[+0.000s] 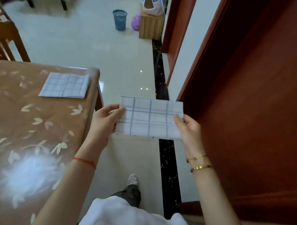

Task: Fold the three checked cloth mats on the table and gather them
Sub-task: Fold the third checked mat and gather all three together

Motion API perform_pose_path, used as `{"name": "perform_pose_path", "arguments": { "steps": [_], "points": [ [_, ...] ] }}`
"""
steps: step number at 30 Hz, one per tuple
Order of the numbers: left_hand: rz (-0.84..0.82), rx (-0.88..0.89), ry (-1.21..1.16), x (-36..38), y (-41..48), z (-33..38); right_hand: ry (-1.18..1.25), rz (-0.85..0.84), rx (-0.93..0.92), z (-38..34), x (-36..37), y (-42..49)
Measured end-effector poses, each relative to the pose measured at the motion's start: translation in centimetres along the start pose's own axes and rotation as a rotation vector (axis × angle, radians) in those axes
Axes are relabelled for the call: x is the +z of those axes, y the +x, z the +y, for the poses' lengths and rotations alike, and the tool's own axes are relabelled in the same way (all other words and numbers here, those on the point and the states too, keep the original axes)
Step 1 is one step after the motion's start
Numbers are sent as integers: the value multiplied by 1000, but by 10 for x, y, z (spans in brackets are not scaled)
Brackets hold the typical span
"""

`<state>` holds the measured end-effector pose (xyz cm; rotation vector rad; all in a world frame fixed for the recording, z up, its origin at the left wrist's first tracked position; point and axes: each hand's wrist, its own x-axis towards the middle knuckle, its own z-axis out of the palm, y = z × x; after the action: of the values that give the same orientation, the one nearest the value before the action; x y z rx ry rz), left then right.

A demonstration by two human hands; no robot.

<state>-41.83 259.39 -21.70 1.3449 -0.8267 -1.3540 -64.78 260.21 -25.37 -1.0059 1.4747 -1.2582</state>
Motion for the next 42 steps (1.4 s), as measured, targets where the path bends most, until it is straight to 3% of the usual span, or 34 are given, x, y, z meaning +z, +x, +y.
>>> {"name": "perform_pose_path", "arguments": {
  "steps": [21, 29, 42],
  "points": [
    [145, -32, 4, -3, 233, 58, 7, -195, -8, -40, 105, 252],
    [320, -1, -65, -6, 297, 75, -15, -346, 32, -53, 160, 349],
    [764, 48, -187, -18, 390, 107, -149, -804, -2, -97, 283, 505]
  ]
}}
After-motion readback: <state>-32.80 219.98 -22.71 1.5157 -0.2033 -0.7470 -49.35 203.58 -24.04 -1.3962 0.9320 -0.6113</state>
